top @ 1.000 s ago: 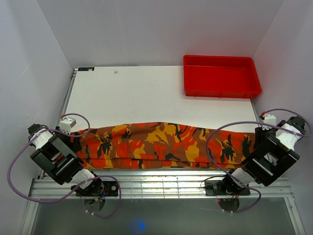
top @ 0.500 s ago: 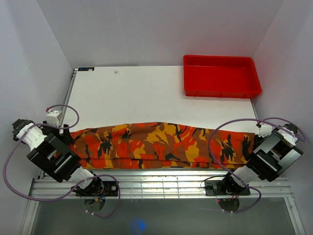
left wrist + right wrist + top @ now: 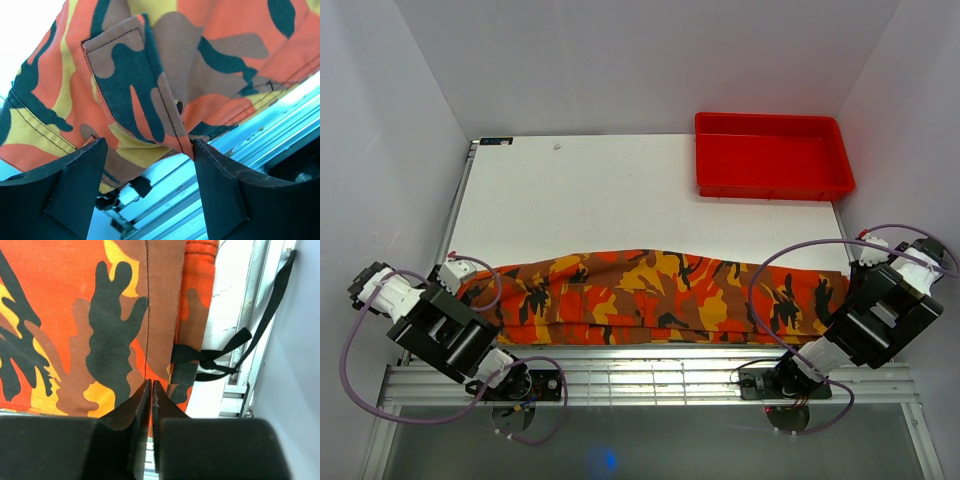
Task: Fold and stack the trousers
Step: Fold the trousers
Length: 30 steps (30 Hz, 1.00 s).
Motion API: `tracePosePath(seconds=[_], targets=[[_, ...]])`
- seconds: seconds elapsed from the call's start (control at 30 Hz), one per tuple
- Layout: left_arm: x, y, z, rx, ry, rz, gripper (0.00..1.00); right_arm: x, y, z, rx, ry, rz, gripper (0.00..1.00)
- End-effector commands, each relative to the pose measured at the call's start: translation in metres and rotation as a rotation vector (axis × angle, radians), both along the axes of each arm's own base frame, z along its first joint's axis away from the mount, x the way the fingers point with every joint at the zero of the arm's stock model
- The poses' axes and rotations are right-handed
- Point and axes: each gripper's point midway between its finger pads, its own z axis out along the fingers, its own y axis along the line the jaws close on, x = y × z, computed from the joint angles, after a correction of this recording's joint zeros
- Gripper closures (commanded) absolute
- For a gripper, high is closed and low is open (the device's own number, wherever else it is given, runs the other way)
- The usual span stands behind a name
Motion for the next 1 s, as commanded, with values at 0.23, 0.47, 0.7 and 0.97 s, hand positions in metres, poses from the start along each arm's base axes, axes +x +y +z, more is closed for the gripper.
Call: tracePosePath(seconds=[0.23,0.47,0.7,0.97], targets=[[0.021,-0.005,0.034,0.026,-0.169,-0.081,0.16,-0.022,-0.001,0.012,-0.027,0.061,-0.014,0.38],[0.034,-0.016,0.059,0.012,-0.29,-0.055,0.11,-0.034,0.001,-0.011,-0.043,0.102,-0.052,0.39],[0.046,0.002,0.055,-0.136,-0.22,0.186,0.02,-0.043,0.011,-0.037,0.016,0.163,-0.078,0.42],[0.022,-0.002,0.042,-0.224,-0.182,0.224,0.02,-0.035,0.014,-0.028,0.056,0.129,-0.089,0.92]])
